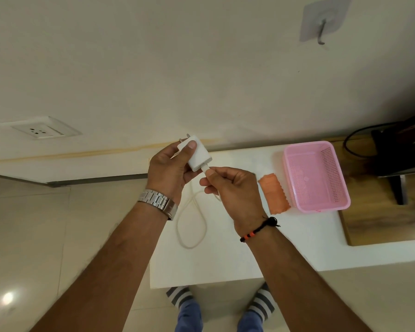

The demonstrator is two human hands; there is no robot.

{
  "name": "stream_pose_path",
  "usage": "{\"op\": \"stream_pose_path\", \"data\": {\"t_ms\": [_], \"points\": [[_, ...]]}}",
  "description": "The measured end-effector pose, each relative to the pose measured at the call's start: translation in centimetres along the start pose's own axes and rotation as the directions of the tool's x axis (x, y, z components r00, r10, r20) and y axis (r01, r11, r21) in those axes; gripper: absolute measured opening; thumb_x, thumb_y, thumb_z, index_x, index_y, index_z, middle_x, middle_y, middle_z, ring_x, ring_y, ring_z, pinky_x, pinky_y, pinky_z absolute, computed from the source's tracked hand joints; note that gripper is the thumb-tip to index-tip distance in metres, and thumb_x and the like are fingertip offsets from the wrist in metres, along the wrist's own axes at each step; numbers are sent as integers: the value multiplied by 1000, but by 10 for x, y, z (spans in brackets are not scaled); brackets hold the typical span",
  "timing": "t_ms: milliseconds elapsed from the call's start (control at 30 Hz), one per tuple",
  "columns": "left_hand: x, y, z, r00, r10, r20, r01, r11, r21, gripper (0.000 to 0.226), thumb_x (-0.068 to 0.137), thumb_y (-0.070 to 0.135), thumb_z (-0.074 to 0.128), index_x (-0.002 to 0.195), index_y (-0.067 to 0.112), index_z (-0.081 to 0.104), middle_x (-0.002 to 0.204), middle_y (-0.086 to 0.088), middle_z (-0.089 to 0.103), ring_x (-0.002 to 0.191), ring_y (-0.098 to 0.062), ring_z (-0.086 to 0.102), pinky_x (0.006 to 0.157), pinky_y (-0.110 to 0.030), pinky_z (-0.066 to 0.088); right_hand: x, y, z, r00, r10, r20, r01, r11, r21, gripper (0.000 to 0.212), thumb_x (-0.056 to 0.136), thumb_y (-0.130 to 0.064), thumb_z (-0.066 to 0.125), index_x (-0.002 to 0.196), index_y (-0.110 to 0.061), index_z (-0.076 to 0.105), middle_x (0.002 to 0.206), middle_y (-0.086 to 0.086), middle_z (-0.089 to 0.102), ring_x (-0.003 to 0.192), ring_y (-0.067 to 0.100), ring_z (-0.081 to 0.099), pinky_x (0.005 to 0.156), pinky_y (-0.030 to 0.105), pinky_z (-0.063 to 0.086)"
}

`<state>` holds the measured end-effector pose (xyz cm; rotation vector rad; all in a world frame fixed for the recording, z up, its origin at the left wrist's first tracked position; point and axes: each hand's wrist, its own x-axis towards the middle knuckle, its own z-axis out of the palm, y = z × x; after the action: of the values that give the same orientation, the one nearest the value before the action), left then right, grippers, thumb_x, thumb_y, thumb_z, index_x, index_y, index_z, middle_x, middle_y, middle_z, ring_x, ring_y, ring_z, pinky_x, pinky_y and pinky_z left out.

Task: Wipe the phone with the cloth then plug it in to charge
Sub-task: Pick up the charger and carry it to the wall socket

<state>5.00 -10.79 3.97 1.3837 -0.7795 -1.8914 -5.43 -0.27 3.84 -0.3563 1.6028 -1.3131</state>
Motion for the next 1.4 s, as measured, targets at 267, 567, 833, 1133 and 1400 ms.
{"op": "stream_pose_path", "data": {"t_ms": [267, 567, 833, 1133, 1400], "points": [[6, -2, -8, 1000, 10, 22, -11, 999, 45, 34, 89, 18, 76, 121, 8, 70, 115, -19, 74, 96, -34, 74, 71, -35, 60, 6, 3, 16, 1000, 28, -2, -28, 999, 33, 11, 92, -16, 72, 84, -18, 79, 77, 5, 79, 73, 18, 76, 73, 27, 62], [4, -2, -29, 998, -64, -1, 64, 993, 100, 28, 86, 19, 80, 110, 8, 69, 113, -21, 74, 96, -32, 74, 75, -39, 61, 10, 3, 11, 969, 228, 96, -238, 965, 108, 28, 93, -27, 69, 119, -16, 67, 111, 7, 75, 98, 23, 76, 90, 43, 61], [2, 20, -55, 998, 59, 1, -58, 969, 240, 23, 89, 26, 76, 107, 11, 78, 98, -12, 78, 87, -26, 76, 68, -34, 62, 15, -10, 64, 981, 96, 167, -103, 994, 37, 25, 95, -13, 65, 118, -7, 72, 107, 13, 77, 100, 25, 75, 90, 44, 61], [22, 60, -118, 983, 74, -170, -58, 993, 99, 13, 94, 7, 64, 99, 6, 75, 93, -14, 79, 83, -27, 77, 68, -39, 63, 27, -19, 143, 976, 156, 149, -163, 986, 34, 26, 94, -11, 65, 119, -6, 72, 111, 12, 76, 102, 28, 74, 89, 41, 62], [37, 85, -177, 966, 68, -251, -74, 997, -16, 14, 93, 8, 68, 104, 3, 74, 103, -17, 77, 89, -27, 76, 73, -39, 63, 39, -11, 214, 958, 210, 196, -215, 976, 8, 26, 93, -9, 67, 118, -6, 72, 110, 13, 76, 95, 28, 76, 88, 43, 62]]}}
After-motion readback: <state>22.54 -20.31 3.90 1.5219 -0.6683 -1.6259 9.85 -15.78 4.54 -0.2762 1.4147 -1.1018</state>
